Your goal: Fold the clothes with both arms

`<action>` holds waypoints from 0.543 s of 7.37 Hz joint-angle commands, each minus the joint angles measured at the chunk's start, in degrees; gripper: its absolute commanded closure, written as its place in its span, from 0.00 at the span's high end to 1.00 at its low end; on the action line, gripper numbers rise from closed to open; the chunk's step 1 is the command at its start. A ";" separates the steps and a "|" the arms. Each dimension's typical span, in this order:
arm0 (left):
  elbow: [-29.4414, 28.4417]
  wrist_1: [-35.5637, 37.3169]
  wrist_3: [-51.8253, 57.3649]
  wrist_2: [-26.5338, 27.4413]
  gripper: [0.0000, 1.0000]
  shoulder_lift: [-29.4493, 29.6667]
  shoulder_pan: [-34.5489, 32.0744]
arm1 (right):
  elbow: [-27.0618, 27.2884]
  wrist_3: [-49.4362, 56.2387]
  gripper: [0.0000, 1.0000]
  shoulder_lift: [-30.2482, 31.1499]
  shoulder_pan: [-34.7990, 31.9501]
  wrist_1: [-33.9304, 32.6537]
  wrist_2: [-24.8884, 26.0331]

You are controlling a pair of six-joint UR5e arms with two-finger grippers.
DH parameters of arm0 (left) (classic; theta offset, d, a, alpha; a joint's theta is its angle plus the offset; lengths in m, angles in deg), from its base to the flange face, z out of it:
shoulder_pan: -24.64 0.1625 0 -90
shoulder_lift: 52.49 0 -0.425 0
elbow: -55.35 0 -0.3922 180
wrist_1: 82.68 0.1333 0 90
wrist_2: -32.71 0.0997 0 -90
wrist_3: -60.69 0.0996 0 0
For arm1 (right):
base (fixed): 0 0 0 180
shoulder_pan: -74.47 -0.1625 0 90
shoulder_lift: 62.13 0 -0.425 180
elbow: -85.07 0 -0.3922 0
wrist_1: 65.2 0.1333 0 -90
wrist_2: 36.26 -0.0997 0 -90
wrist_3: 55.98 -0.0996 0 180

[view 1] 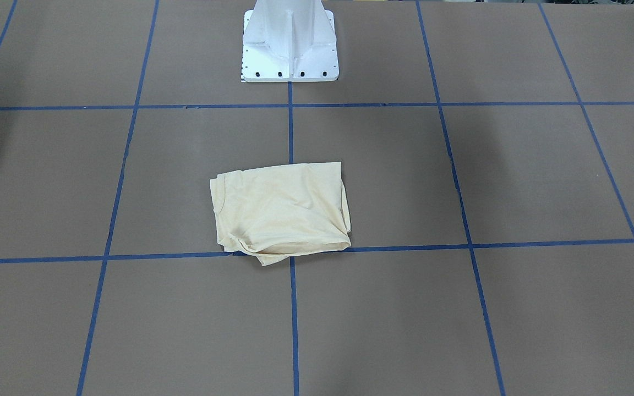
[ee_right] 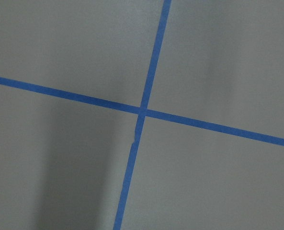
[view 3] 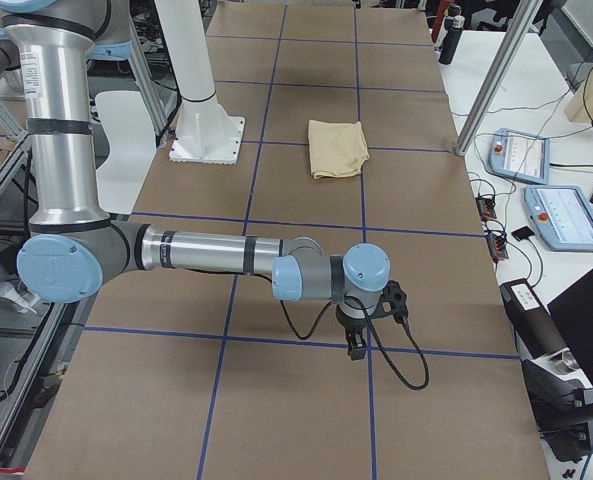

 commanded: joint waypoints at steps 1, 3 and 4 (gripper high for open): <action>-1.92 1.23 7.19 -4.35 1.00 -4.42 -5.74 | 0.85 -2.21 1.00 -0.13 -0.04 0.03 0.19; -2.52 1.40 6.93 -4.04 1.00 -4.25 -5.56 | 0.94 -2.83 1.00 0.13 -0.04 0.03 0.19; -4.53 1.93 6.58 -4.91 1.00 -5.91 -5.74 | 0.85 -2.83 1.00 0.48 -0.04 0.03 0.19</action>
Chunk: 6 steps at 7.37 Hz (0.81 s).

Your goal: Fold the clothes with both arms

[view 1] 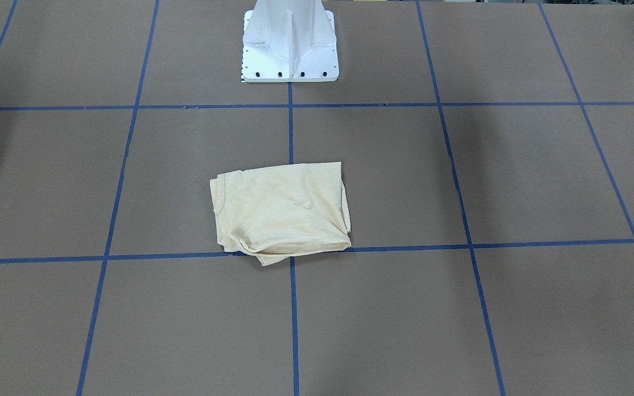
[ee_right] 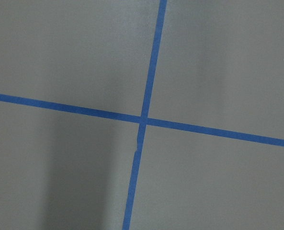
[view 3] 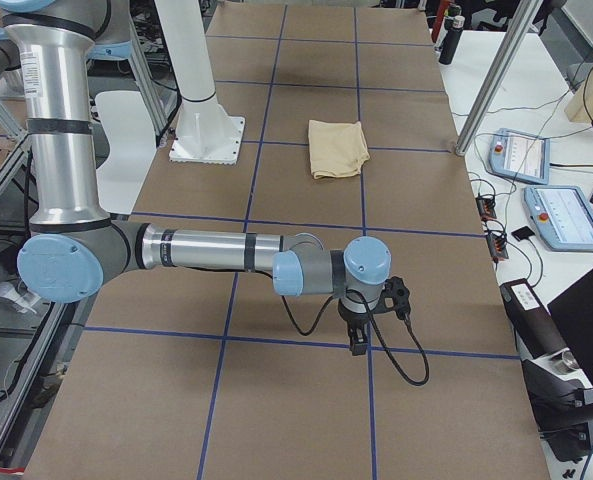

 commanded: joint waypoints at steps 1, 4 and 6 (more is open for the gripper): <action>-1.60 1.16 -0.28 -2.11 1.00 -3.32 -0.52 | -0.03 -0.15 1.00 0.54 0.00 0.00 0.01; 0.15 0.64 -0.11 0.25 1.00 -3.77 -0.26 | 0.76 -0.33 1.00 0.89 -0.09 0.00 0.01; 0.16 0.73 -0.19 0.25 1.00 -3.86 -0.17 | 0.85 -0.94 1.00 0.89 0.00 -0.09 0.01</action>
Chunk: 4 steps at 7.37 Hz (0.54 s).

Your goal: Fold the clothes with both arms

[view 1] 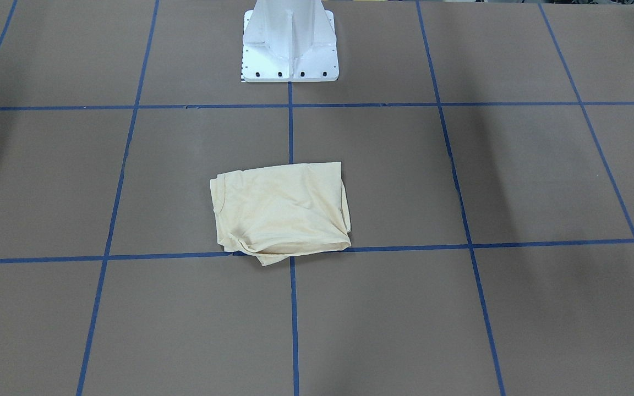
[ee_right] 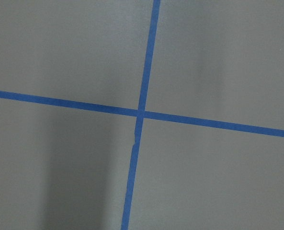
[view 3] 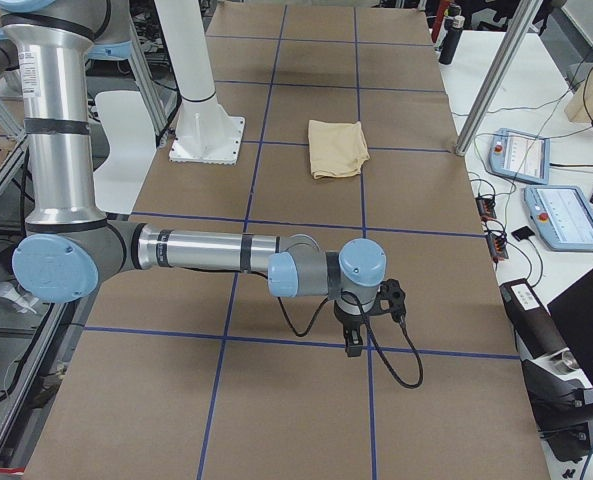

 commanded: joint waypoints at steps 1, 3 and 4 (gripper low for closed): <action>0.09 -0.07 0.06 0.06 1.00 -0.18 0.03 | 0.09 -0.90 1.00 -0.06 0.04 -0.02 0.00; 0.27 -0.33 0.41 -0.03 1.00 -0.97 0.03 | 0.09 -0.91 1.00 -0.06 0.04 -0.02 0.00; 0.27 -0.34 0.41 -0.11 1.00 -0.97 0.03 | 0.18 -0.91 1.00 -0.06 0.04 -0.02 0.00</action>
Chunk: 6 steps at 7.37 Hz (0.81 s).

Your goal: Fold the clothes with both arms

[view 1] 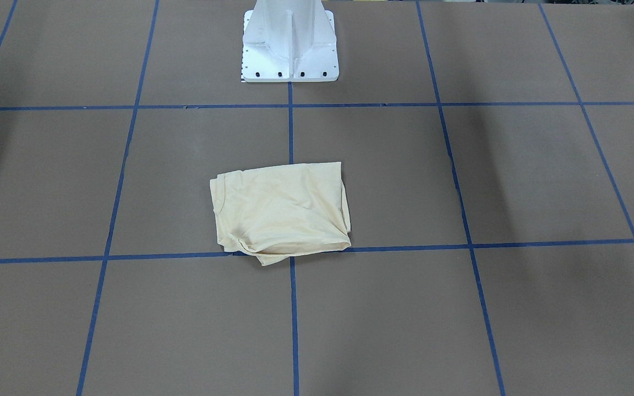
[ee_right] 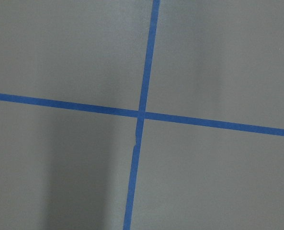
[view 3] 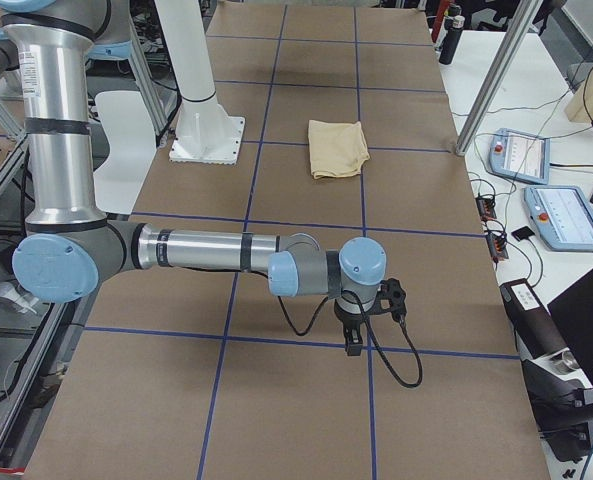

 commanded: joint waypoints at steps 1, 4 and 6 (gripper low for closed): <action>0.04 -0.08 0.07 -0.08 1.00 -0.14 0.00 | 0.07 -0.03 1.00 -0.03 0.00 0.00 0.00; -0.13 -0.08 -0.02 -0.08 1.00 -0.23 0.00 | 0.07 -0.03 1.00 -0.03 0.00 0.00 0.00; -0.04 -0.08 -0.02 -0.08 1.00 -0.23 0.00 | 1.03 -0.20 1.00 0.06 0.00 0.00 0.00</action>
